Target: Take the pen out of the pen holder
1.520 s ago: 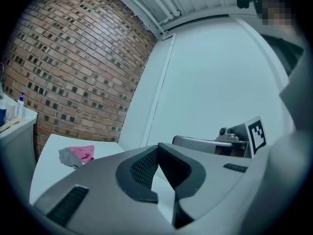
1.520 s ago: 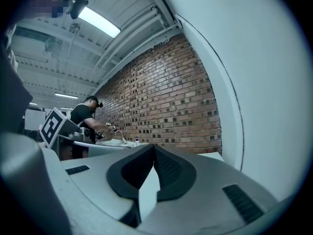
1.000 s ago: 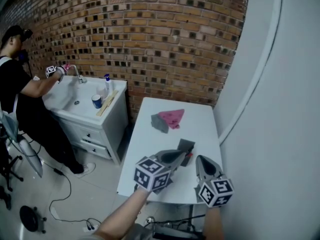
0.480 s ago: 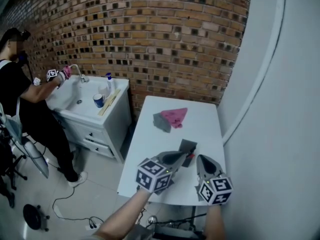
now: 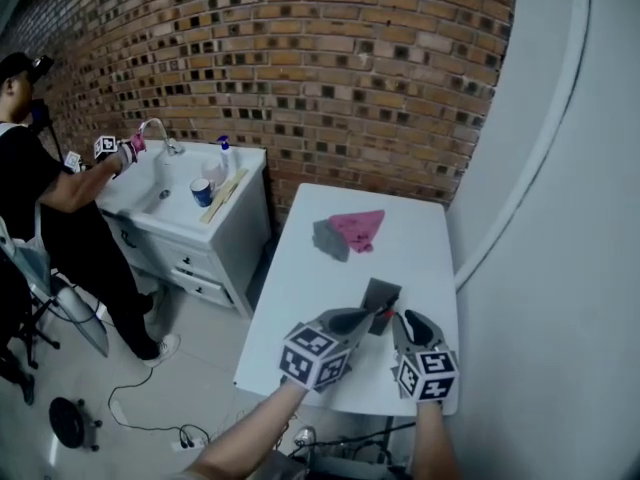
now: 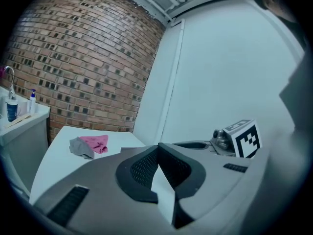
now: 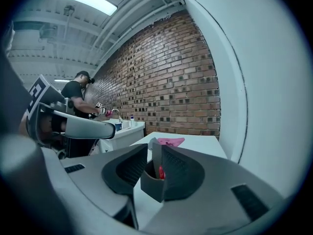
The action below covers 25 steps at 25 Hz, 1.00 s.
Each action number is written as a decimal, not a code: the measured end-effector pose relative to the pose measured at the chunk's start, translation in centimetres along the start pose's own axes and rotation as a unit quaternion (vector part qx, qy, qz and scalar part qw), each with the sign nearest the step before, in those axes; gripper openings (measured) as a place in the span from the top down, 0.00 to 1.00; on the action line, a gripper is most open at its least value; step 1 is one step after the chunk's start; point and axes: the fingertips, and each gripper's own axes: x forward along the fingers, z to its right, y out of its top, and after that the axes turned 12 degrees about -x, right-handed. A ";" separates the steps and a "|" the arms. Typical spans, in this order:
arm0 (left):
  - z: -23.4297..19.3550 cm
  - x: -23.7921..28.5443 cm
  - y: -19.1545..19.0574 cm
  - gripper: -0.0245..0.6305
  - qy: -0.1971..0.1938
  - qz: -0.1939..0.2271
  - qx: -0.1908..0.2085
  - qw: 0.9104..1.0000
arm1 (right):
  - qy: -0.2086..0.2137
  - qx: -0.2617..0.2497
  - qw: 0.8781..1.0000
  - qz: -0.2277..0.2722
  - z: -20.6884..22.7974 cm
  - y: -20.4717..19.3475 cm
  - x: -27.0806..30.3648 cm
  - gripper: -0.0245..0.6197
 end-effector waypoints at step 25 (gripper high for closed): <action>-4.2 1.7 -4.6 0.96 0.049 -0.040 -0.029 0.998 | 0.015 -0.002 0.997 -0.079 0.3 -7.8 6.9 0.79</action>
